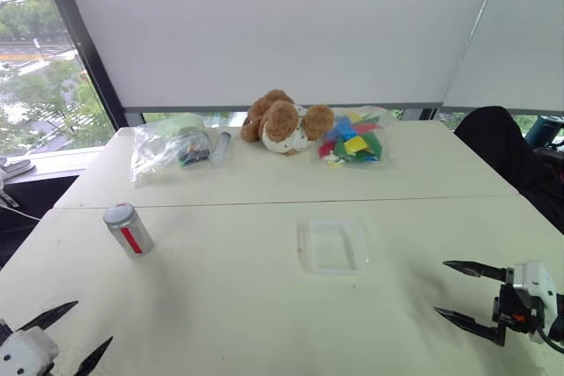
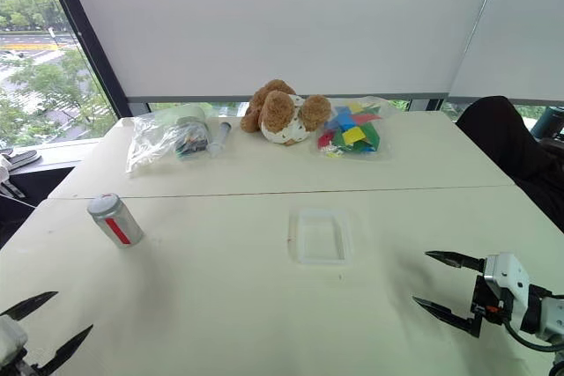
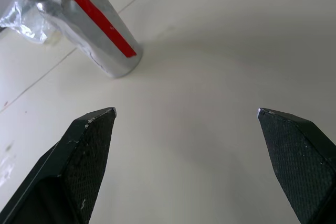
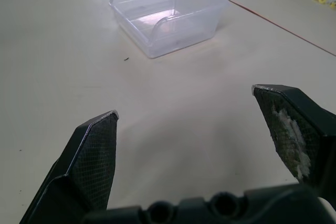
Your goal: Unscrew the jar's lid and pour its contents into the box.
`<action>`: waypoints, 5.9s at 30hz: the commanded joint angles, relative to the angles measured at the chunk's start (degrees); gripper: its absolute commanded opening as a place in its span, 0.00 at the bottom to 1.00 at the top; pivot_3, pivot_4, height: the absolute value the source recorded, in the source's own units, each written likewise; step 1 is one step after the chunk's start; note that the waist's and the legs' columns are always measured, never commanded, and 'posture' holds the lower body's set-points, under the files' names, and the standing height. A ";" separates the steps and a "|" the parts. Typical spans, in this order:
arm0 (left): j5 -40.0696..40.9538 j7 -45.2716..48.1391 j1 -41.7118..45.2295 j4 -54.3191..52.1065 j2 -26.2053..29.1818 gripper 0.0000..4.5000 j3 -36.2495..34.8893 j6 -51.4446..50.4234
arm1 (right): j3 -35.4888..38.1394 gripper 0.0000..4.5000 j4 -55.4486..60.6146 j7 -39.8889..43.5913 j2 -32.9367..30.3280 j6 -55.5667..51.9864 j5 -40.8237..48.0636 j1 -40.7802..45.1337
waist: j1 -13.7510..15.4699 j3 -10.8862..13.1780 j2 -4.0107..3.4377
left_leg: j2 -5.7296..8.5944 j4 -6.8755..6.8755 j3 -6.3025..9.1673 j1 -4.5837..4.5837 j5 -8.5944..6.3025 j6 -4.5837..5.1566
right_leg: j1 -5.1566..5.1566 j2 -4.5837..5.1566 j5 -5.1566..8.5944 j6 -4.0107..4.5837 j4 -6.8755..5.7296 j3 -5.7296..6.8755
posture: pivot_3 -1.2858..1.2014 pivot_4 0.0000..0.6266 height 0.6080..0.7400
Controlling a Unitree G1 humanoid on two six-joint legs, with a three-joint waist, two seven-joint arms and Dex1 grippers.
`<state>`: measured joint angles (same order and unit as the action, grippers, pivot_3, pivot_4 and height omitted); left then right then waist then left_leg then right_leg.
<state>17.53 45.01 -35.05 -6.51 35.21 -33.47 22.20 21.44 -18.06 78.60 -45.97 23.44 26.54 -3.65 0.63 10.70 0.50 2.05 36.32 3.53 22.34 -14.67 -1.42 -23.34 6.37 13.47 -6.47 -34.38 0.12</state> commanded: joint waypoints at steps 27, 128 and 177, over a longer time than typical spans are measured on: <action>6.01 -37.55 4.46 -23.83 -32.31 0.99 2.71 -19.09 | -13.27 1.00 21.62 -1.72 16.00 -9.76 10.32 16.68 | 0.32 -0.09 0.17 | 0.03 0.69 0.22 0.08 -0.02 0.01 | 0.27 -0.12 -0.10 -0.09 -0.20 0.08 | 0.52 0.24 1.00; 20.45 14.11 56.09 -8.80 -5.18 0.45 33.56 -40.54 | -31.22 1.00 37.10 -32.74 16.46 -65.81 18.63 50.53 | -0.41 -0.03 0.13 | 0.06 0.76 0.43 0.16 -0.04 0.10 | -0.16 -0.48 -0.25 -0.17 -0.78 -0.09 | 0.52 0.24 1.00; 18.60 14.96 54.55 -7.26 -9.27 0.45 33.10 -38.32 | -28.14 0.99 32.19 -17.22 15.35 -63.63 12.93 49.85 | -1.35 0.03 0.10 | 0.04 0.70 0.55 0.16 -0.04 0.09 | -0.22 -0.50 -0.28 -0.23 -0.84 -0.05 | 0.52 0.24 1.00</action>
<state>36.13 59.73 18.73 -11.92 25.90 -0.67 -17.01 -6.64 12.55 62.43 -31.26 -41.11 40.10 44.84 -0.72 10.72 0.59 2.10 37.02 4.08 22.50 -14.71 -1.33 -23.56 5.87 13.19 -6.70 -35.22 0.06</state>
